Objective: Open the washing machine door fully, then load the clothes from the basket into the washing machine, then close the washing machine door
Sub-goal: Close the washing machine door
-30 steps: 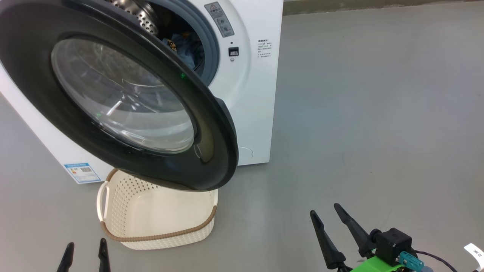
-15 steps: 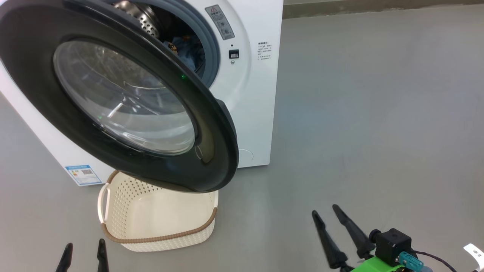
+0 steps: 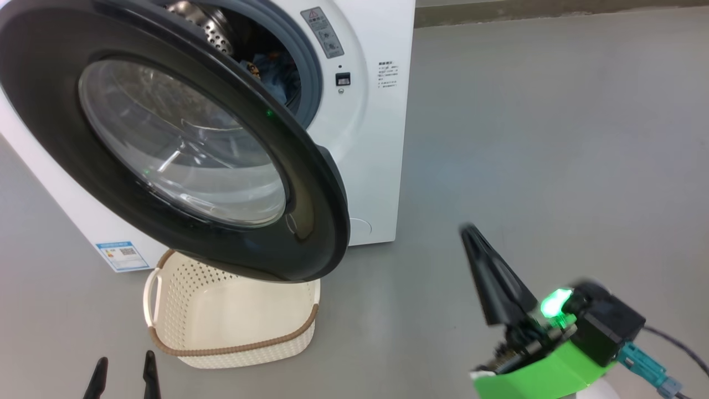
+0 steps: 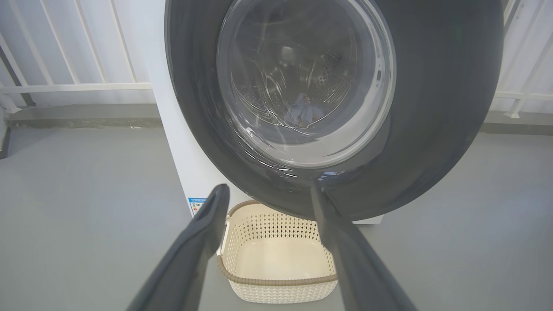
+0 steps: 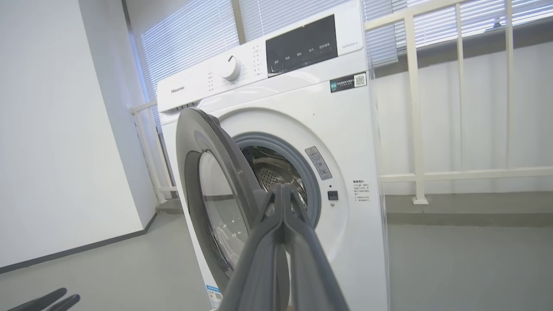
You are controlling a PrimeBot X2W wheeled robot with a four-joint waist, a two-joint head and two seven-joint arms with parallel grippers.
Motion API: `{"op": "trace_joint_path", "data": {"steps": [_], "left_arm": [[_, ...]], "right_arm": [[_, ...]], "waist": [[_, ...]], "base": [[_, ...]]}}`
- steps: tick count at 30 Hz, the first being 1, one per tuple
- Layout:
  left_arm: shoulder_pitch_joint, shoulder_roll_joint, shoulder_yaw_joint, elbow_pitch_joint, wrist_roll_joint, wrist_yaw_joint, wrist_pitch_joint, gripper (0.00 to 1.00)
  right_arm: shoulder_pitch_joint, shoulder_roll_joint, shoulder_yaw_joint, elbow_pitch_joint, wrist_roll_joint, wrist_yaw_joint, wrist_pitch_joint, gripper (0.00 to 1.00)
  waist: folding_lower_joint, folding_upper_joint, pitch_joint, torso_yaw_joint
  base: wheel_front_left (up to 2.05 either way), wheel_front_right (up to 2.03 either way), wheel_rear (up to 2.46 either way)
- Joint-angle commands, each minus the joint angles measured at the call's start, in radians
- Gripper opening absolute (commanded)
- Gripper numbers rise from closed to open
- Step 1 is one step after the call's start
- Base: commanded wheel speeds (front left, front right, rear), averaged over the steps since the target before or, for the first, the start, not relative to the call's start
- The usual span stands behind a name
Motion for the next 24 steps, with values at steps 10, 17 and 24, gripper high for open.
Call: {"op": "trace_joint_path", "data": {"steps": [10,17,24], "left_arm": [[-0.051,0.003,-0.007,-0.013,-0.027,0.004,-0.006,1.00],[-0.069,0.003,-0.040,-0.008,-0.048,0.013,-0.006,1.00],[-0.105,0.003,-0.074,-0.007,-0.070,0.019,-0.006,1.00]], "right_arm": [[-0.223,-0.010,0.279,-0.132,0.045,0.002,-0.012,0.00],[-0.277,-0.019,0.367,0.070,0.070,0.002,-0.012,0.00],[-0.320,-0.038,0.439,0.232,0.097,0.002,-0.012,0.00]], "waist": [[0.0000,-0.0001,0.016,0.070],[0.0000,-0.0001,0.054,0.154],[0.0000,-0.0001,0.112,0.235]], "base": [[0.00,0.00,0.00],[0.00,0.00,0.00],[0.00,0.00,0.00]]}}
